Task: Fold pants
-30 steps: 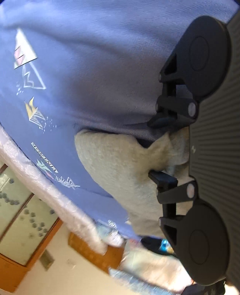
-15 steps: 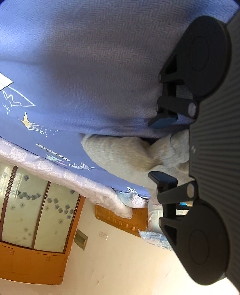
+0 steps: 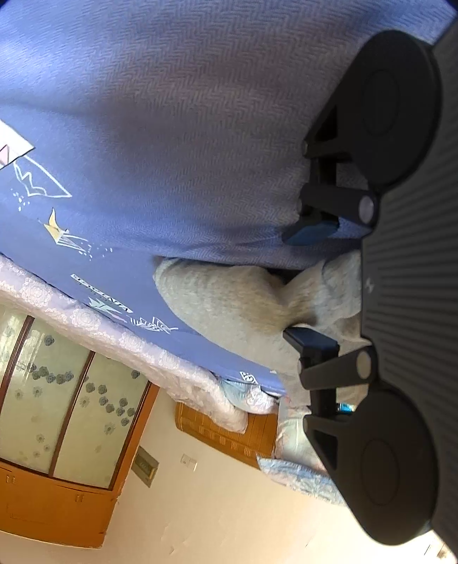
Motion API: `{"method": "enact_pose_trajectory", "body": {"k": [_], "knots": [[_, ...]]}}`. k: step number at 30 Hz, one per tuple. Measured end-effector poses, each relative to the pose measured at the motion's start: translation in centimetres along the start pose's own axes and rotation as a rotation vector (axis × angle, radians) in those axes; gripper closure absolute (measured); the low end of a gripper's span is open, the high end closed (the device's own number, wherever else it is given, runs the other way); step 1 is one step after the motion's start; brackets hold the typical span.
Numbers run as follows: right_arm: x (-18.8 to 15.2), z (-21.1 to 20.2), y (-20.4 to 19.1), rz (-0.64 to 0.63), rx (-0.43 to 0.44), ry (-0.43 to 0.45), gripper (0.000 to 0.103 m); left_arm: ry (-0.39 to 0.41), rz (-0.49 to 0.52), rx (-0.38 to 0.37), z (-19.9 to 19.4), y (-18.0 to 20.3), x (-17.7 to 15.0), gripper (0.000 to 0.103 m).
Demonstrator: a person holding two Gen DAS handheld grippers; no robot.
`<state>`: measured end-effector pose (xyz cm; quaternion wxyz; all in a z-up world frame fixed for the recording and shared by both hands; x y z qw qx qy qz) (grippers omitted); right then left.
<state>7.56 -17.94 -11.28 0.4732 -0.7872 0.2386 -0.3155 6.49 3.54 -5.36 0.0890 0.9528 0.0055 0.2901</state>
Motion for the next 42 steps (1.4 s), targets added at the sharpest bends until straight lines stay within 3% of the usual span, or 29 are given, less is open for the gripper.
{"method": "enact_pose_trajectory", "body": {"k": [22,42], "knots": [[-1.6,2.3,-1.6,-0.026,-0.083,0.05,0.047,0.047,0.033,-0.013,0.0,-0.3,-0.8,0.0],[-1.8,2.6,-1.8,-0.021,-0.102,0.065,0.046,0.046,0.063,0.007,0.0,-0.1,-0.9,0.0]]}}
Point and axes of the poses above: each gripper's, at about its wrist camera, not at the fingertips, and z roughly the way its jaws point, y to its right, x to its top, the point moved 8 cm from there along z, roughly the way its jaws point, and after that the axes turned 2 degrees about z, right-handed, at the moved point
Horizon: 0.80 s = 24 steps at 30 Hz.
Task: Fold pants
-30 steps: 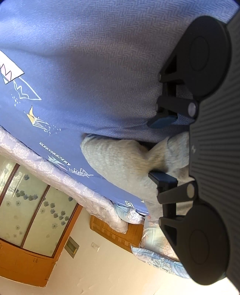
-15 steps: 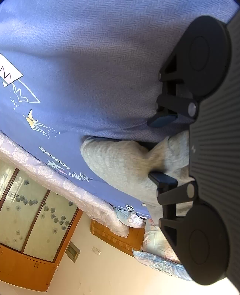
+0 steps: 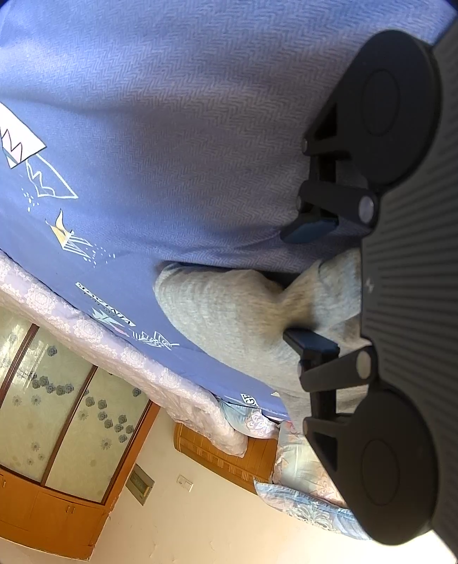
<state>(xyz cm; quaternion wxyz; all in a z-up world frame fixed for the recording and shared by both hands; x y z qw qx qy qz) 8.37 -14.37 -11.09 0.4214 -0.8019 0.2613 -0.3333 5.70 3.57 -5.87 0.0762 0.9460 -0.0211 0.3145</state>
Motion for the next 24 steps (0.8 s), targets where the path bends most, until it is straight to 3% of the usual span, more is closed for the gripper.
{"method": "enact_pose_trajectory", "body": {"k": [24], "knots": [[-0.97,0.35,-0.58,-0.024,0.004,0.031,0.047,-0.003,0.025,-0.029,0.19,-0.08,-0.31,0.0]]}}
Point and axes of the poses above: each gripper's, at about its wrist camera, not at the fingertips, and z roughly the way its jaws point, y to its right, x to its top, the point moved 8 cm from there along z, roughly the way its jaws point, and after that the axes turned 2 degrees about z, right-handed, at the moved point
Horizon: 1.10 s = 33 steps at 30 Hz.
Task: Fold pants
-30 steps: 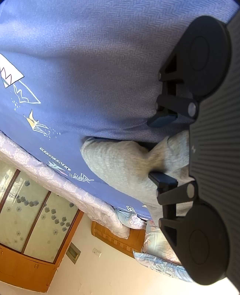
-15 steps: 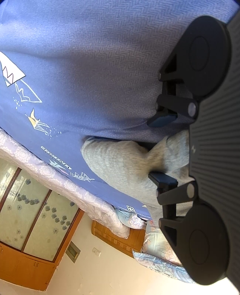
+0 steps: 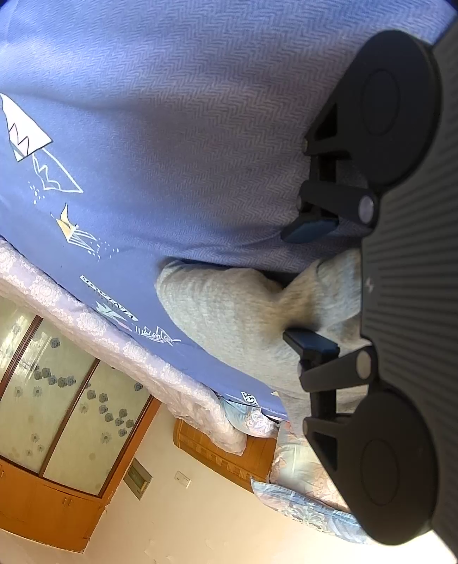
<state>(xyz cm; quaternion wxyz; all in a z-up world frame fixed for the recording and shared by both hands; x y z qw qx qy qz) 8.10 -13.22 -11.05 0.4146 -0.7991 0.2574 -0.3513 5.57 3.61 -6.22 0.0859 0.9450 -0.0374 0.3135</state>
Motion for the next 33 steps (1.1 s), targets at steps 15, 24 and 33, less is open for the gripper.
{"method": "enact_pose_trajectory", "body": {"k": [15,24,33], "knots": [[-0.8,0.9,-1.4,-0.093,-0.059,-0.007,0.046,0.016,-0.011,-0.022,-0.1,-0.3,-0.2,0.0],[-3.7,3.7,-5.4,-0.521,-0.261,-0.099,0.015,-0.013,-0.017,-0.003,0.0,-0.1,0.0,0.0],[-4.5,4.7,-5.4,-0.636,-0.291,-0.116,0.006,-0.046,-0.025,0.025,0.2,0.0,0.1,0.0]]}}
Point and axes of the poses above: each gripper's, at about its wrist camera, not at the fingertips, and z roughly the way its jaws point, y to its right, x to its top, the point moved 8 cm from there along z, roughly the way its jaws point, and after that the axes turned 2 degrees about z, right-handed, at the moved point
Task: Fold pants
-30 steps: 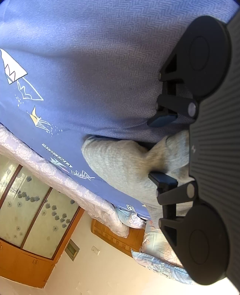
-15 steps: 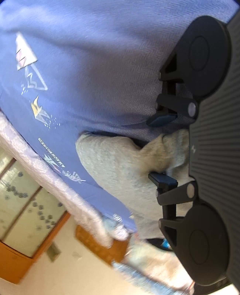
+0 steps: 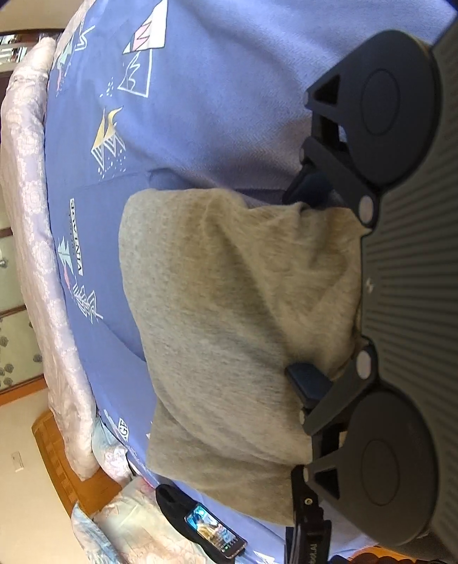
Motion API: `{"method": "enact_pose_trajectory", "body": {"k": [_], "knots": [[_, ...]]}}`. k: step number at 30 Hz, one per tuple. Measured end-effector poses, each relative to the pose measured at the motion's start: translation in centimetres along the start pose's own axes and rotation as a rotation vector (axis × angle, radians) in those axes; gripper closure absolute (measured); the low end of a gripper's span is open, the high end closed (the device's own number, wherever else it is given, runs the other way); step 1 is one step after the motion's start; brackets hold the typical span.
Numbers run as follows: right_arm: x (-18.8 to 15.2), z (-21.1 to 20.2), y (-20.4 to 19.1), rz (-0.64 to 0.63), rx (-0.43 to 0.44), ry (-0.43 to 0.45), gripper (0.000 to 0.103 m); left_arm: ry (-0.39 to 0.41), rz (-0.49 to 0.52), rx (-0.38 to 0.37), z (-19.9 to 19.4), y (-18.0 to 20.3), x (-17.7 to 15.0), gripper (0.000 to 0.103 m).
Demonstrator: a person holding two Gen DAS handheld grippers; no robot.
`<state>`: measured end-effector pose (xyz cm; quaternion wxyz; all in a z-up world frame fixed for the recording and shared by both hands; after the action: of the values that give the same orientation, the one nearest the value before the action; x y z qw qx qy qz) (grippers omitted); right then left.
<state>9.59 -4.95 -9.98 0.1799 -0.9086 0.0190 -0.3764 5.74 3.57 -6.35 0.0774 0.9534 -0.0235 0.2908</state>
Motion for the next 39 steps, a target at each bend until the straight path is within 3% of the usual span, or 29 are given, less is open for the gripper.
{"method": "enact_pose_trajectory", "body": {"k": [5,39], "knots": [[-0.14,0.12,-0.49,-0.023,0.012,0.005,0.0,-0.013,0.001,0.025,0.12,0.21,0.04,0.0],[-0.36,-0.14,-0.48,-0.035,0.016,0.012,0.0,-0.008,0.0,0.01,-0.11,-0.03,0.01,0.0]]}}
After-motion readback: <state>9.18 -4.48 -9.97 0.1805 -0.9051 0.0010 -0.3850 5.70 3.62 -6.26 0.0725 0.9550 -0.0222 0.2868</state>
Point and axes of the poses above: each gripper's, at about its wrist camera, not at the fingertips, and z roughly the way its jaws point, y to its right, x to its top, the point moved 8 cm from there along z, roughly the way its jaws point, and after that the axes turned 2 degrees about z, right-handed, at the moved point
